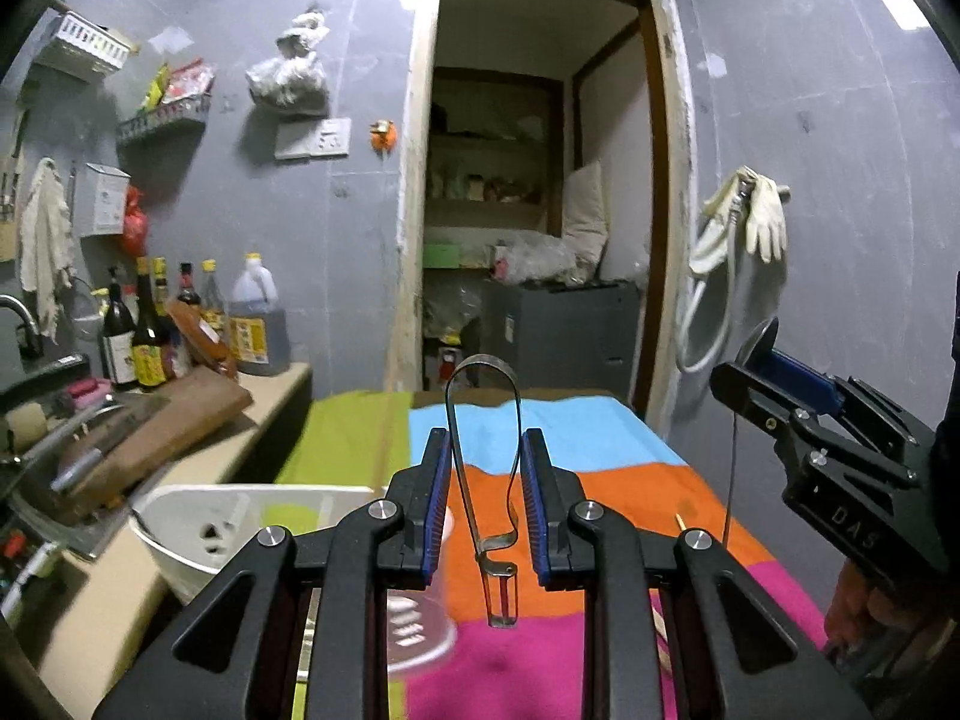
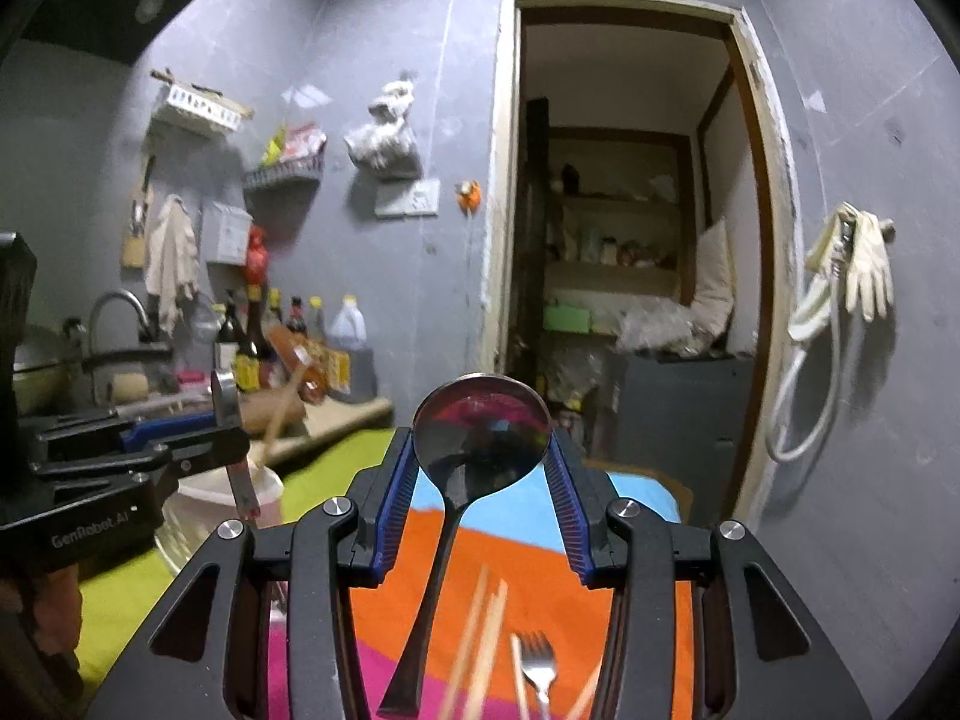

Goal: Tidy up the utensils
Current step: 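Carry the spoon with the right tool while the left tool carries the tong into the holder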

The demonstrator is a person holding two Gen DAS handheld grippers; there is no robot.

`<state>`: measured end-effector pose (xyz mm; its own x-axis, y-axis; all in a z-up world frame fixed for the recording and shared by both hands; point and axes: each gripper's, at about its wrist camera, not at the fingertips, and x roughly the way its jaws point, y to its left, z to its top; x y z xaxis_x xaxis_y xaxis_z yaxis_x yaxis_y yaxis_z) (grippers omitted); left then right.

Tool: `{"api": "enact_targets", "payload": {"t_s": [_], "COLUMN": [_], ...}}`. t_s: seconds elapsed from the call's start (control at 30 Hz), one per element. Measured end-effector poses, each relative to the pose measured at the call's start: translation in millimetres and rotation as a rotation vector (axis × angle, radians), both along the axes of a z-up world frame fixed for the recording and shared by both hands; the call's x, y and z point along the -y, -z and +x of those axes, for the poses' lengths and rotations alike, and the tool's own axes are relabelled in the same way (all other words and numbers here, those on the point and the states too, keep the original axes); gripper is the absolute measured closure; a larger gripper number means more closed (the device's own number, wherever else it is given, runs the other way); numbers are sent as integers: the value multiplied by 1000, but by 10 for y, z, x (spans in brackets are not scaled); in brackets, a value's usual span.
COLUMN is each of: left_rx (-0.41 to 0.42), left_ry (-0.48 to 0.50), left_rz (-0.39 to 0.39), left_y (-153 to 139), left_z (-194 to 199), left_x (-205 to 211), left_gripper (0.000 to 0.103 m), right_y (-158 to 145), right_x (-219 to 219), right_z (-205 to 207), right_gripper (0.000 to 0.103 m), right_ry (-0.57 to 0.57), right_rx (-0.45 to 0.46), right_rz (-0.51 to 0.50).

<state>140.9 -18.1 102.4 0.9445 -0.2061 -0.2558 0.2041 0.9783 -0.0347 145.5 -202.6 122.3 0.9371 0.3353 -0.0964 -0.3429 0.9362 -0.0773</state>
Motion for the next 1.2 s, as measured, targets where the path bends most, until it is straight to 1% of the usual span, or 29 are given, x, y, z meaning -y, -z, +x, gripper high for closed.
{"api": "enact_targets", "payload": {"t_s": [0.13,0.4,0.53,0.63,0.83,0.97,1.2], "left_rx": [23,98,121,147,104,49,-16], "left_ry": [-22,-112,-150,-191,-239,-254,-272], "left_rz": [-12,-18,-40,-28,-57,-79,-72], "left_y": [-175,-521,-618,-649,-551,-411,-143], "left_z": [-38,-130,-130,-116,64,203,329], "left_x": [-246,-769,-1016,-1146,-1395,-1504,-1505], "left_gripper": [83,83,83,83,83,83,83], "right_y": [-143,-334,-381,-412,-360,-245,5], "right_x": [-181,-605,-796,-950,-1157,-1257,-1341], "right_z": [20,134,207,254,381,472,593], "right_gripper": [62,62,62,62,62,62,62], "right_ry": [-30,-69,-99,-115,-98,-62,-4], "right_rx": [32,40,31,41,49,46,-8], "right_rz": [26,66,98,113,89,72,52]}}
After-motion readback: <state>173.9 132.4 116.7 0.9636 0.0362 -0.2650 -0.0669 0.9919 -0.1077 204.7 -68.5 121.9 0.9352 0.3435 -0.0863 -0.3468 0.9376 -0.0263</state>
